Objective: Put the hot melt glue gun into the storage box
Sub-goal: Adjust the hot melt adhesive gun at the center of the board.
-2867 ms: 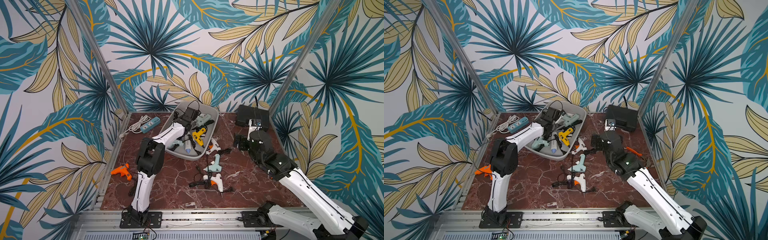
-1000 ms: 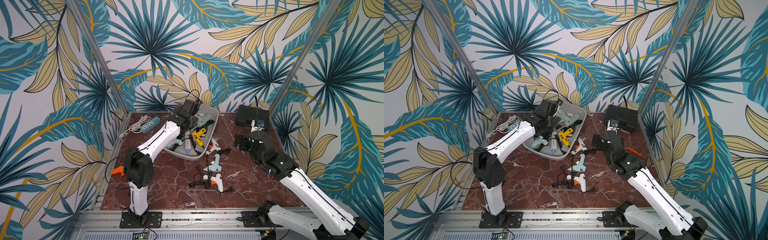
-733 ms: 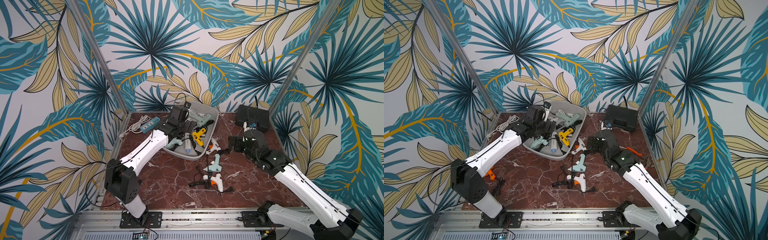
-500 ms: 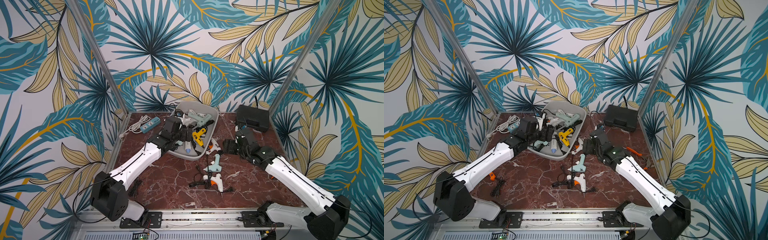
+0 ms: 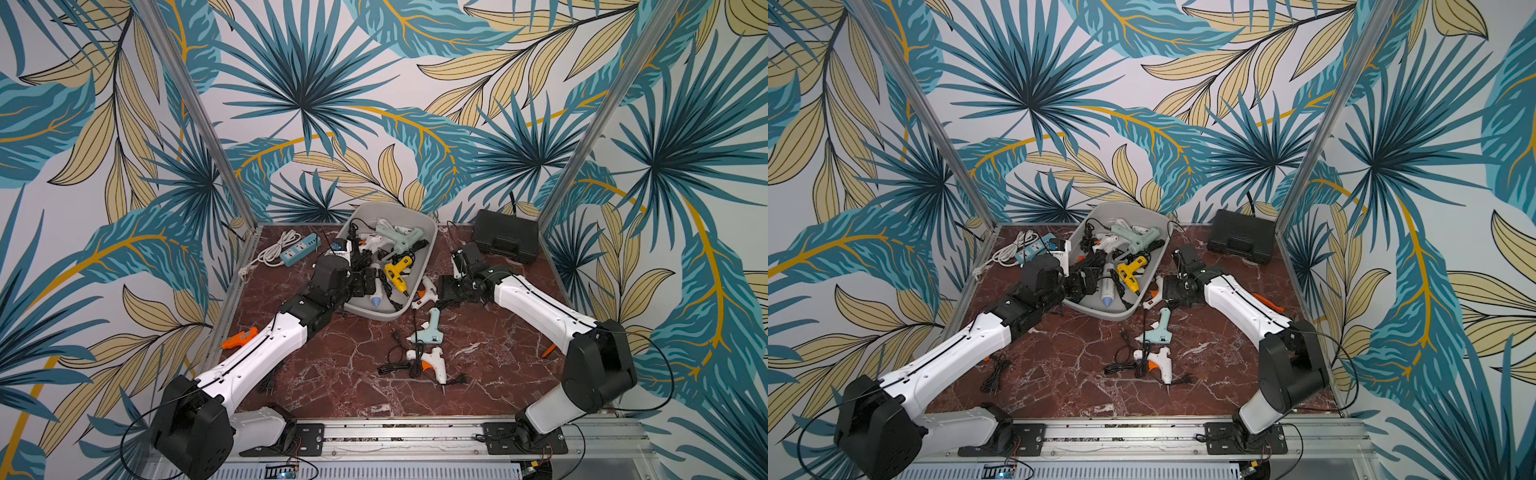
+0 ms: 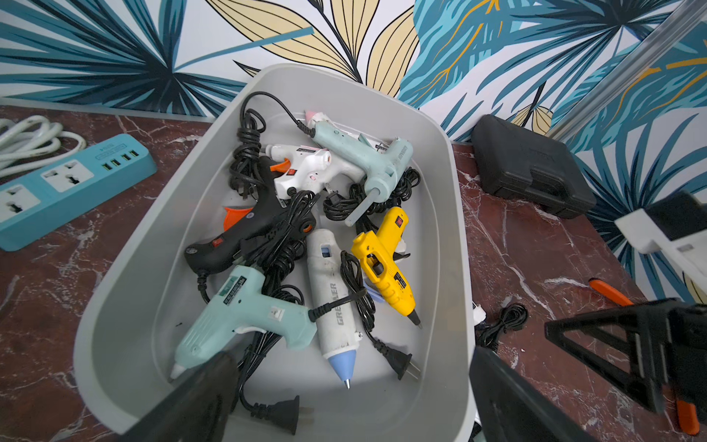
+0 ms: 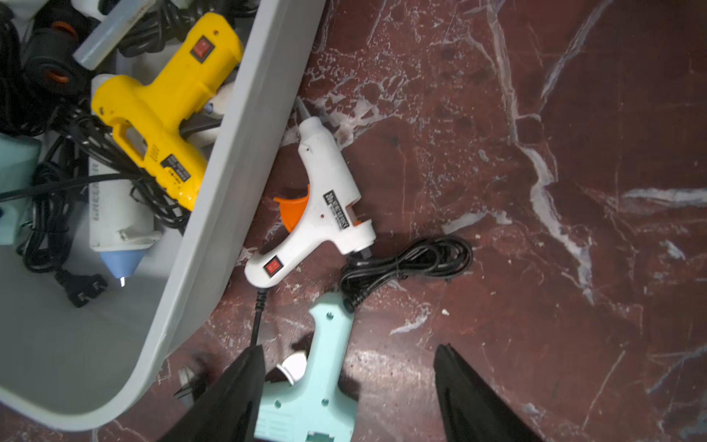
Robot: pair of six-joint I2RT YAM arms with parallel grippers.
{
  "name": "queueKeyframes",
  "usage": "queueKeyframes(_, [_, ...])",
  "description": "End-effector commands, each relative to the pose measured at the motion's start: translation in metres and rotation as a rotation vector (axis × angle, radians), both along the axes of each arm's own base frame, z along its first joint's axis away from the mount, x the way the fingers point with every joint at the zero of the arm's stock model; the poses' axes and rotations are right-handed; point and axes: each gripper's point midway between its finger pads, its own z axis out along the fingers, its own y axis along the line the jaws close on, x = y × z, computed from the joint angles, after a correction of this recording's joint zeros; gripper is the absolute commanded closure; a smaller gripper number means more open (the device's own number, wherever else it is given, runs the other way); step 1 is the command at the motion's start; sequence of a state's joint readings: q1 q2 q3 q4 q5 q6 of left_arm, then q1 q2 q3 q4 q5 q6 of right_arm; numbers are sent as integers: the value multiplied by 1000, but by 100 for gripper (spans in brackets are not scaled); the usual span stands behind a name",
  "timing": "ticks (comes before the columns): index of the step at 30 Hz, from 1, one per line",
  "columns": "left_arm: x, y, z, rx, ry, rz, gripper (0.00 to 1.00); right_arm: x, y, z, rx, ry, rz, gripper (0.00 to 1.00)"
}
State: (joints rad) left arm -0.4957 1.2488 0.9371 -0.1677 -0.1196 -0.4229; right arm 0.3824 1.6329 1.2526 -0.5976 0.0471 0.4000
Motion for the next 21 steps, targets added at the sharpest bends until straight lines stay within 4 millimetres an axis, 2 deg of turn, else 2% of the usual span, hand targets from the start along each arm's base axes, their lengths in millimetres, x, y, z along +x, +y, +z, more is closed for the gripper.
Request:
queueKeyframes(1, [1,5,7,-26,-28,30,0,16,2,-8,-25,3,81,31])
queueKeyframes(6, [1,6,3,-28,-20,40,0,43,13,-31,-25,9,135,39])
queueKeyframes(10, [2,6,2,-28,-15,42,0,58,26,-44,9,-6,166,41])
queueKeyframes(14, [2,6,-1,-28,-6,47,0,68,37,-53,46,-4,189,42])
queueKeyframes(21, [2,7,-2,-29,-4,53,0,75,36,-74,19,33,182,42])
